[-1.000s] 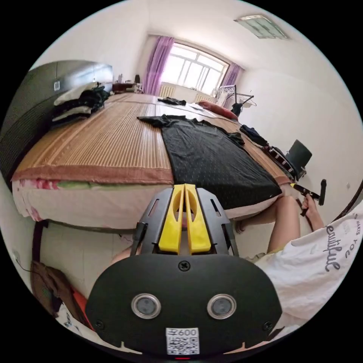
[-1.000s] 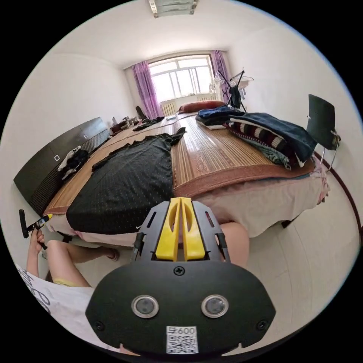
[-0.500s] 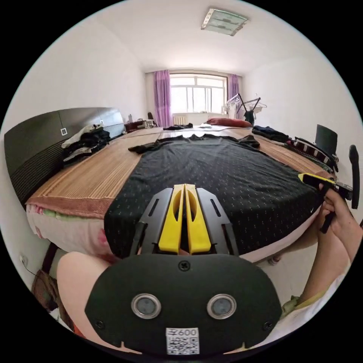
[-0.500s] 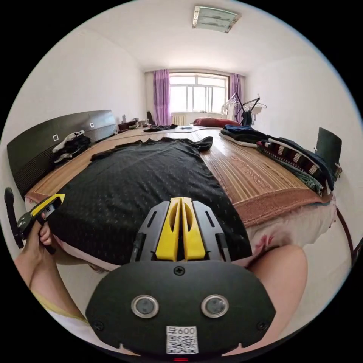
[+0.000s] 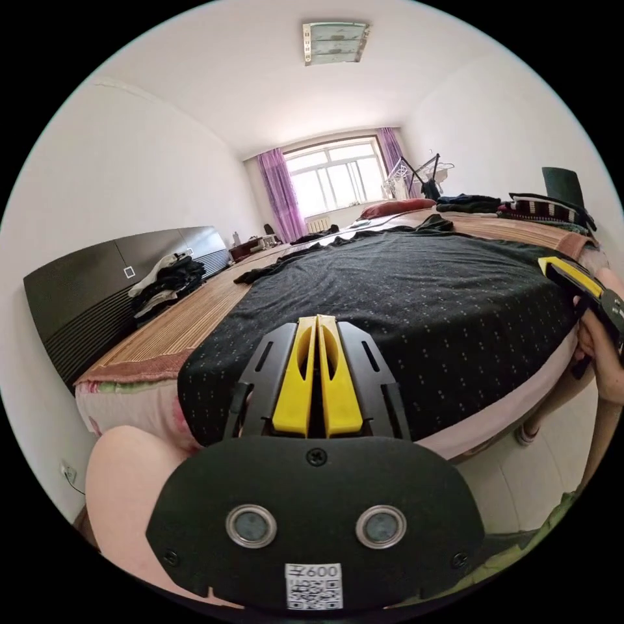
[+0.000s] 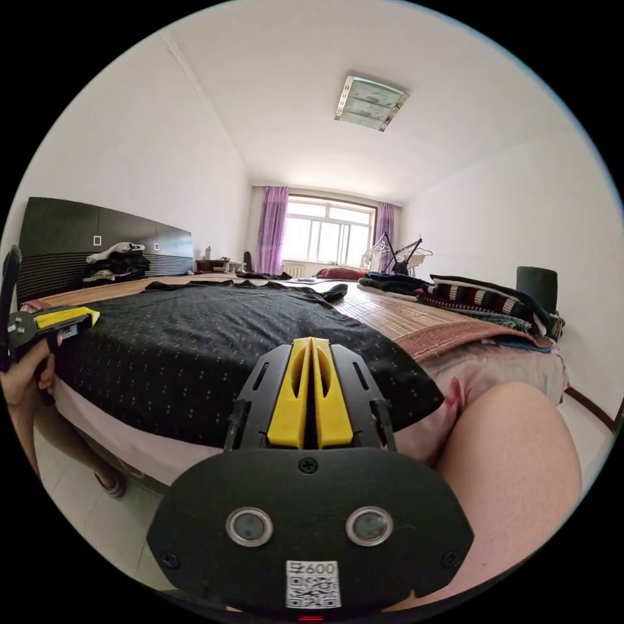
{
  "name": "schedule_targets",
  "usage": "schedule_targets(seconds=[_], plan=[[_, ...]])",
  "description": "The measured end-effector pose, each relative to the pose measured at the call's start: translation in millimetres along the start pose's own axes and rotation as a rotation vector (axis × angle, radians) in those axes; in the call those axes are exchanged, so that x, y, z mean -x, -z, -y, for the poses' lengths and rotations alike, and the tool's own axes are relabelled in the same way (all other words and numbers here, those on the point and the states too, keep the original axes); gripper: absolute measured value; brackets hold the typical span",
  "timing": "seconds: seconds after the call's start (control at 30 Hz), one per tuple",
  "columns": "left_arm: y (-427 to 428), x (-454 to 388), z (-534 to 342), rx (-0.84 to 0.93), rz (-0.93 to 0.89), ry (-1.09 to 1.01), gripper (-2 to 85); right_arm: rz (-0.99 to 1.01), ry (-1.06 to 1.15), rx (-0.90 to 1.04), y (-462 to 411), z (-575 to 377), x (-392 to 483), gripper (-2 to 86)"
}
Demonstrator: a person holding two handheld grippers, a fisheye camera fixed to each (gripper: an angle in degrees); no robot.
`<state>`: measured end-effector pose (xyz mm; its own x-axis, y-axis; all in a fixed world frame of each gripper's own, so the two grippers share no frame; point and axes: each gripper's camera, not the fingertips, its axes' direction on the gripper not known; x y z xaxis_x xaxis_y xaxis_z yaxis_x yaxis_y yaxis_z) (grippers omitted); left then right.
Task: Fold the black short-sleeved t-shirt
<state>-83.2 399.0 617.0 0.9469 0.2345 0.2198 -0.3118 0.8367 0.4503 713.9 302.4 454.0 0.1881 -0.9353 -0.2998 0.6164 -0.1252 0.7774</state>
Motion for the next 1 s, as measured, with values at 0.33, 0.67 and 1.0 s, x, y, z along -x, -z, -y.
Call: schedule_targets(seconds=[0.33,0.67,1.0], plan=[[-15,-21,-3,-0.021,-0.037,0.056,0.3,0.039,-0.062,-0.009,-5,-11,13,-0.8],[-26,-28,0,-0.025,-0.088,0.124,0.3,0.044,-0.087,-0.020,-8,-11,25,-0.8],[-31,-36,3,-0.035,-0.109,0.123,0.3,0.051,-0.093,-0.025,-7,-2,31,-0.8]])
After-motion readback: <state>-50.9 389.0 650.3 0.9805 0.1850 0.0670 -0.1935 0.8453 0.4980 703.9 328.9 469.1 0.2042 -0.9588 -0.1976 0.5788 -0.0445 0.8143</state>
